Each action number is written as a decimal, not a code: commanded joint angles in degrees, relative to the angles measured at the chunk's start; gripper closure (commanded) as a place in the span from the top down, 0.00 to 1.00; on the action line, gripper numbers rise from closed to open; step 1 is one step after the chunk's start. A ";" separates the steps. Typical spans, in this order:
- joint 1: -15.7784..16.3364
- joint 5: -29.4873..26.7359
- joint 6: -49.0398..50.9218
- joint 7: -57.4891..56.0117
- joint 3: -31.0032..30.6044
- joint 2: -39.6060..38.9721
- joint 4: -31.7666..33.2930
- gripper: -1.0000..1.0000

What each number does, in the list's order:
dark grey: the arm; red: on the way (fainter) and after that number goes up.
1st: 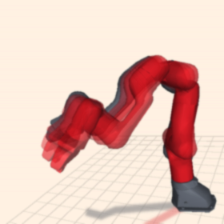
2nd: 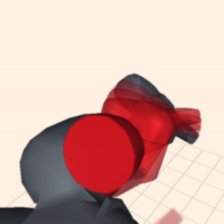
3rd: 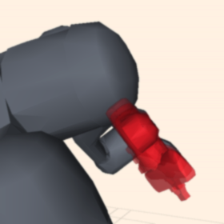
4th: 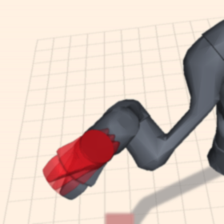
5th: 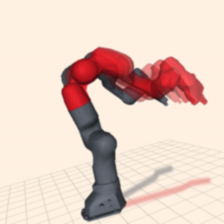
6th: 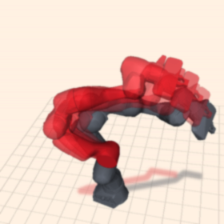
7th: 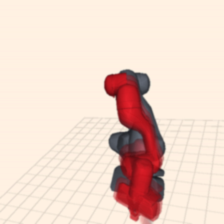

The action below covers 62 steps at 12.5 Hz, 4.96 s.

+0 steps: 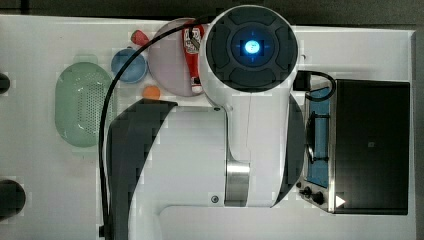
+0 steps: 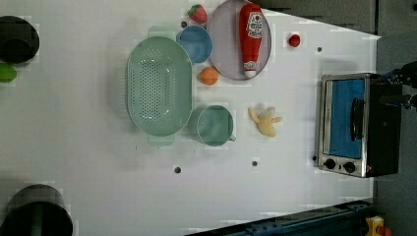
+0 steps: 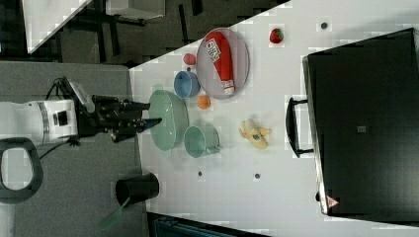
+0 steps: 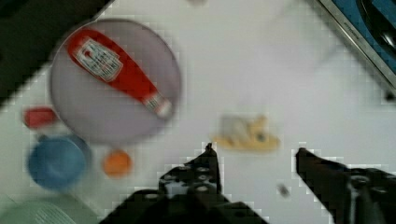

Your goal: Pick Banana and place it in mug.

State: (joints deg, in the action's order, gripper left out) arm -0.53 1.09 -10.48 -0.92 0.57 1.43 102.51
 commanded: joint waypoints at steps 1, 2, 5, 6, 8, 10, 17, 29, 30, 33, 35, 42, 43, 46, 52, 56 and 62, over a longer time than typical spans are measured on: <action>-1.58 -0.34 7.62 -3.68 2.20 15.69 9.04 0.77; -1.58 -0.34 7.62 -3.68 2.20 15.66 9.16 0.88; -1.58 -0.34 6.93 -3.69 2.23 15.43 12.06 1.00; -1.58 -0.34 5.72 -3.69 2.21 15.05 13.85 1.00; -1.56 -0.34 0.95 -3.82 2.18 13.83 18.11 1.00; -1.56 -0.34 -5.71 -6.17 2.15 11.90 23.05 1.00; -1.59 -0.33 -31.55 -31.14 2.25 0.24 35.51 1.00; -1.46 -0.34 -55.83 -46.40 1.72 -22.04 38.25 1.00; -1.46 -0.43 -56.54 -46.43 1.35 -22.55 38.03 0.97; -1.44 -0.44 -58.37 -46.42 1.20 -21.94 38.80 0.59; -1.48 -0.60 -58.35 -46.29 1.28 -20.88 38.85 0.38; -1.70 -0.65 -43.86 -46.26 2.54 -5.63 38.25 0.27; -1.70 -0.65 -40.73 -46.28 2.54 -2.19 37.91 0.27; -1.75 -0.65 -30.84 -46.26 2.64 7.57 35.71 0.27; 0.38 -0.65 -12.43 -40.03 -2.52 16.70 32.26 0.27; 2.02 -2.02 -13.05 -21.76 -13.82 15.15 32.17 0.27; 2.19 -9.10 -23.04 -4.34 -24.23 7.31 32.26 0.27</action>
State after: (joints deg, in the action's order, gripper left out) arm 3.54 -8.46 -32.34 -12.66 -25.50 9.01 135.29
